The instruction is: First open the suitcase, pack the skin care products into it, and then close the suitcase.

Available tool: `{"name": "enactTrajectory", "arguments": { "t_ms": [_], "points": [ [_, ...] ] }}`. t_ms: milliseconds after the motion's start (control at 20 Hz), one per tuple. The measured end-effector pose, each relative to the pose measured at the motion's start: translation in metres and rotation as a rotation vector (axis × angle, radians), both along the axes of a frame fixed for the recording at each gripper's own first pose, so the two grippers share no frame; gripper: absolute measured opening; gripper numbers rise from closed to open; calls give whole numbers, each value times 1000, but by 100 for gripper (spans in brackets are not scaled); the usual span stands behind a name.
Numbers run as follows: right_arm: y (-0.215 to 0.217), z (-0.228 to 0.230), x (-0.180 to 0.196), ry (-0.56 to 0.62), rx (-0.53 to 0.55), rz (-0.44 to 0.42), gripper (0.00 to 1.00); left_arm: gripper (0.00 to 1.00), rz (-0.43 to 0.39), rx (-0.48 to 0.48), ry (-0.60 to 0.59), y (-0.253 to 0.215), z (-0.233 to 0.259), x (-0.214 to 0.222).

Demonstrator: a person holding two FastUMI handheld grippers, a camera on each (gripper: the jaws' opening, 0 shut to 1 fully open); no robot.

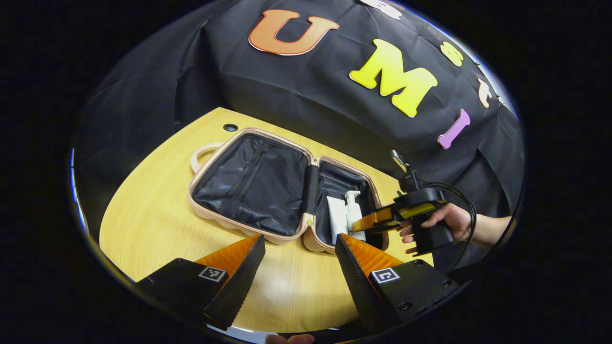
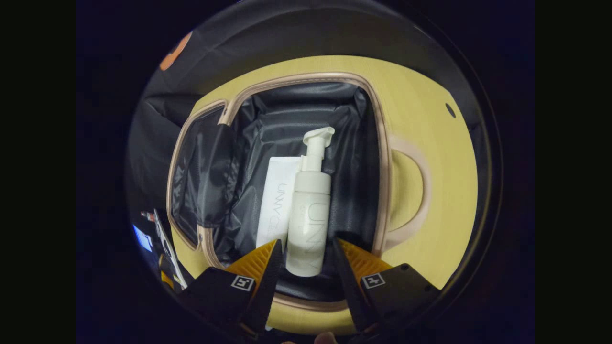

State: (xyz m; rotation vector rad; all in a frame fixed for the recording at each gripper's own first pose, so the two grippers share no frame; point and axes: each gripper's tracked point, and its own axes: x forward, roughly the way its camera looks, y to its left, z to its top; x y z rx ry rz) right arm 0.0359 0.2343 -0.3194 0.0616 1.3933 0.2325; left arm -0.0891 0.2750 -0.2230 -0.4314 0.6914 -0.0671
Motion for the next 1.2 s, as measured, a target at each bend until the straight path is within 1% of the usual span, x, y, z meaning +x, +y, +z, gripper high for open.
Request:
{"name": "enactTrajectory", "arguments": {
  "t_ms": [50,100,150,200,250,300,400,500,550,600,700,800,850,900,950,1000,1050,1100,1150,1200],
  "points": [
    [-3,9,0,-37,2,23,64,95,25,17,-18,14,2,3],
    [-6,19,1,-79,7,51,63,95,50,34,-41,30,5,7],
    [-8,30,3,-125,17,83,69,94,73,47,-85,47,11,14],
    [-8,42,2,-170,45,117,66,95,96,49,-135,65,20,21],
    [-7,54,-1,-207,88,158,69,94,120,35,-190,86,28,29],
    [-6,67,-7,-233,139,198,67,95,130,14,-233,103,32,37],
    [-8,90,-21,-261,207,250,69,95,124,-48,-296,131,29,54],
    [-13,100,-30,-284,239,260,69,94,138,-141,-319,157,13,77],
    [-18,102,-28,-309,236,259,69,94,154,-218,-325,168,2,86],
    [-22,105,-27,-337,238,260,65,94,189,-311,-326,177,-12,96],
    [-31,110,-27,-358,230,238,66,93,273,-478,-294,199,-41,111],
    [-37,115,-31,-355,233,198,66,93,315,-605,-256,214,-64,122],
    [-40,117,-31,-358,228,187,69,92,324,-643,-213,218,-79,121],
    [-46,118,-33,-363,219,182,69,100,340,-661,-164,219,-97,126],
    [-49,121,-34,-368,213,180,69,90,348,-683,-123,218,-110,129],
    [-52,123,-36,-374,205,179,66,89,348,-709,-93,215,-114,132],
    [-54,124,-36,-382,195,178,69,88,348,-738,-97,214,-114,136],
    [-57,126,-37,-388,184,174,69,75,355,-765,-112,214,-112,143],
    [-57,126,-38,-389,180,167,69,81,366,-786,-122,215,-112,150],
    [-57,128,-41,-389,181,160,66,79,374,-810,-122,215,-114,155]
  ]
}}
